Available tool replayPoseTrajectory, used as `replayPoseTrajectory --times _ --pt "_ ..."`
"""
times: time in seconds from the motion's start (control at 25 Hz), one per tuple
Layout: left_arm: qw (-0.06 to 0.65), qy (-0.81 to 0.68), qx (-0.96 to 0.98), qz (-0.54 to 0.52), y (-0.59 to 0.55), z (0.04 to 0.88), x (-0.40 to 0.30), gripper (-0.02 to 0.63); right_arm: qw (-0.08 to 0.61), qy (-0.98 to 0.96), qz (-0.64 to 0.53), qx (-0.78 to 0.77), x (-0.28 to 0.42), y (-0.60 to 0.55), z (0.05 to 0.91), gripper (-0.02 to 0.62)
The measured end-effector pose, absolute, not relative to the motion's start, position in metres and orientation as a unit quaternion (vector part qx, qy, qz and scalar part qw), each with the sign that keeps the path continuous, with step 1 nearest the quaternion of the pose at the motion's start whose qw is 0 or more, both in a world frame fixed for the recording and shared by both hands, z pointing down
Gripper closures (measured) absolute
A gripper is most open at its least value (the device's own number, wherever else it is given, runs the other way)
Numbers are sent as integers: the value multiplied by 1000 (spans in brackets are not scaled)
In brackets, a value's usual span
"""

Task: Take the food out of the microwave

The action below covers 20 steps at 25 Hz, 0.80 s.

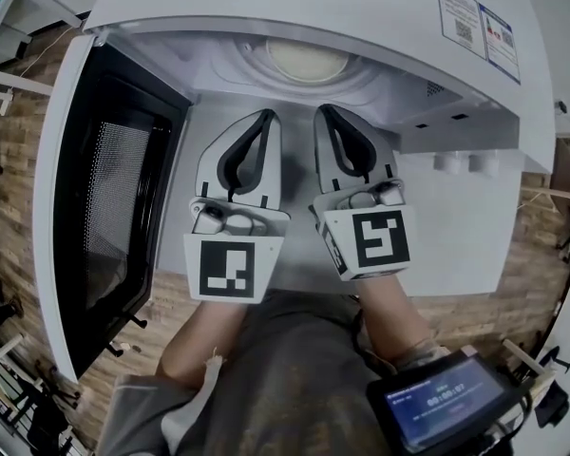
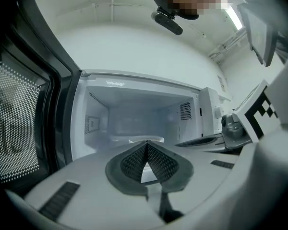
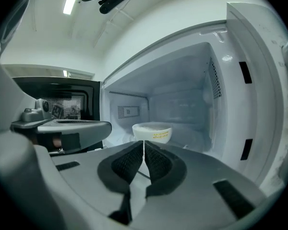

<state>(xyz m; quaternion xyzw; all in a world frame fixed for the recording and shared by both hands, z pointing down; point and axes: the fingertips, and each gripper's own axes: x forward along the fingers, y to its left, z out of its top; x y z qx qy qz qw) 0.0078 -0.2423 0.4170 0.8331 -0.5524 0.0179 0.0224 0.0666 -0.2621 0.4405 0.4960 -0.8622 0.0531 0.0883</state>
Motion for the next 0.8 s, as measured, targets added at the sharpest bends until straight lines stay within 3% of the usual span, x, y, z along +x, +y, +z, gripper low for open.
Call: replayPoseTrajectory --times 0.28,0.36,0.44,0.56,0.8 --pt "31 -554 832 11 -253 417 3 598 98 -860 45 498 58 -272 439 472" --pt "36 -554 832 11 -255 418 3 598 99 -854 38 509 59 -276 436 401" --pt "42 -555 831 12 -257 420 1 598 100 -846 30 523 62 -281 432 287" --pt "47 -559 828 9 -261 418 -4 598 106 -840 27 531 60 -290 429 199" --pt "59 -566 822 10 -274 421 -17 598 128 -837 21 532 50 -313 432 162"
